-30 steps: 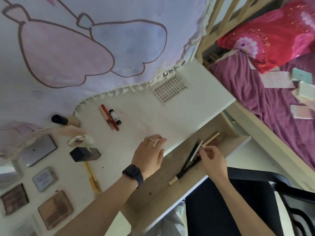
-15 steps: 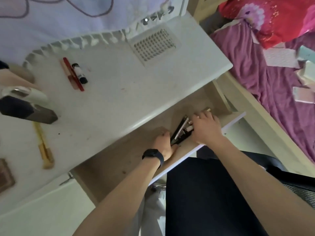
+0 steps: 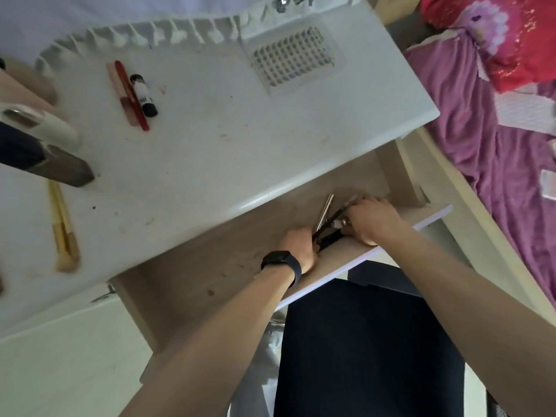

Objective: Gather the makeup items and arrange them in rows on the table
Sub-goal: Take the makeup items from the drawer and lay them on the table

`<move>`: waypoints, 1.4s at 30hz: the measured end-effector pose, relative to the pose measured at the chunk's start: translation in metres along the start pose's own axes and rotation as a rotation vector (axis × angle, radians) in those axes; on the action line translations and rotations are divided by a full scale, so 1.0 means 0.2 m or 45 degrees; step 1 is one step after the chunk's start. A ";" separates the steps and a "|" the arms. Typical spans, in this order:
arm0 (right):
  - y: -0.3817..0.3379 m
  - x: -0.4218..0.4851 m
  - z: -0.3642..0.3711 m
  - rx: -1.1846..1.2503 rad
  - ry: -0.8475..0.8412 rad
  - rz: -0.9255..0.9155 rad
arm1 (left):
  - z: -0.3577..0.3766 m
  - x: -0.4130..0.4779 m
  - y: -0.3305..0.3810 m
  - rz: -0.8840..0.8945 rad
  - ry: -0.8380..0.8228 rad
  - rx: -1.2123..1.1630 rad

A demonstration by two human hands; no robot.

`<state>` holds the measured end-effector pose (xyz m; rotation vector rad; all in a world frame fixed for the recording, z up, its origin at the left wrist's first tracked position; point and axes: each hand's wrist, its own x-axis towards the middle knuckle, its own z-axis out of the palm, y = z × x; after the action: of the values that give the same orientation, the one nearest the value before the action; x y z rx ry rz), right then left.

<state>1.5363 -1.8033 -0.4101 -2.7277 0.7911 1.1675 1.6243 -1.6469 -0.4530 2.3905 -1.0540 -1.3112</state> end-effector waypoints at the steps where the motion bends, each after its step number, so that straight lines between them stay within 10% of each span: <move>1: 0.01 -0.01 0.00 0.000 0.030 -0.024 | -0.01 -0.01 0.00 -0.007 0.008 -0.009; 9: 0.14 -0.23 -0.08 0.186 0.301 -0.015 | -0.16 -0.18 -0.08 0.048 0.118 -0.346; 16: -0.05 -0.59 -0.17 1.655 0.704 0.168 | -0.35 -0.48 -0.10 0.077 0.103 -0.748; 23: -0.44 -0.68 -0.17 2.615 0.379 0.198 | -0.54 -0.75 -0.14 0.121 0.191 -1.001; 42: -0.94 -0.04 -0.93 1.715 0.439 0.020 | -1.32 -0.34 -0.41 -0.499 1.077 -0.966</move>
<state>1.7443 -1.6854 -0.2974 -1.7112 1.0613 -0.0205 1.8535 -1.5792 -0.2973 2.1729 0.1413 -0.4777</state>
